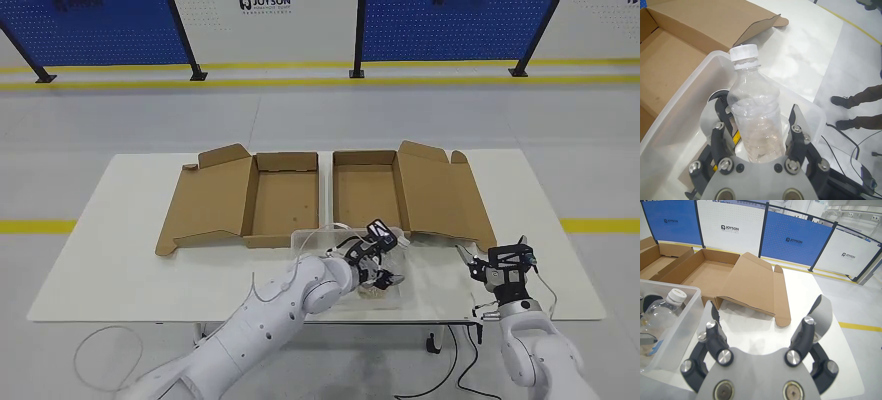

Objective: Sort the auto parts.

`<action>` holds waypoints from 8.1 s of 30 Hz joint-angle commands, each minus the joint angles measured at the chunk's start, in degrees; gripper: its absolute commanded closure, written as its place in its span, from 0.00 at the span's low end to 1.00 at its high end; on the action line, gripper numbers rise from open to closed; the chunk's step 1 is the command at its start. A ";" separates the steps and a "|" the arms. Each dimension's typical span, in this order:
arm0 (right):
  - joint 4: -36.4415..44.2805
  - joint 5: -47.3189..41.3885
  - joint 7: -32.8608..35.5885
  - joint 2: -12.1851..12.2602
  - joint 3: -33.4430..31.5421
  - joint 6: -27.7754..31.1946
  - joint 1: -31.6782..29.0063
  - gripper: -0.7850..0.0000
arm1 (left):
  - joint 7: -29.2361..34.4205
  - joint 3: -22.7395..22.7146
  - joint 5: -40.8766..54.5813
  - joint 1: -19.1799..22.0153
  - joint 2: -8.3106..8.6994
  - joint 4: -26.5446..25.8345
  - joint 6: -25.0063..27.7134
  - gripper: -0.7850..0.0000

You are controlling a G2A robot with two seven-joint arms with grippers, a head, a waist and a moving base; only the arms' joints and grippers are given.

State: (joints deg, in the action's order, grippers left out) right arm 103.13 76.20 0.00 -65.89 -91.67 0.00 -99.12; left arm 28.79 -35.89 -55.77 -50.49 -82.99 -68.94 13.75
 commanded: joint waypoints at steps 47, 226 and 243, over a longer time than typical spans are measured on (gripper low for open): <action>0.00 0.00 0.00 0.00 0.00 0.00 0.00 0.00 | -0.24 -3.54 -5.47 -1.34 -1.24 -2.88 1.82 0.64; 0.00 0.00 0.00 0.00 0.00 0.00 0.00 0.00 | -21.73 -35.06 -23.67 -24.27 2.53 -21.68 -13.57 1.00; 0.00 0.00 0.00 0.00 0.00 0.00 0.00 0.00 | -22.62 -33.46 -23.76 -22.71 2.04 -18.44 -16.55 1.00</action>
State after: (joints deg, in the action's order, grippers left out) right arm 103.13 76.20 0.00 -65.89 -91.67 0.00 -99.12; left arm 6.49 -69.60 -79.27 -73.88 -80.83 -88.45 -1.59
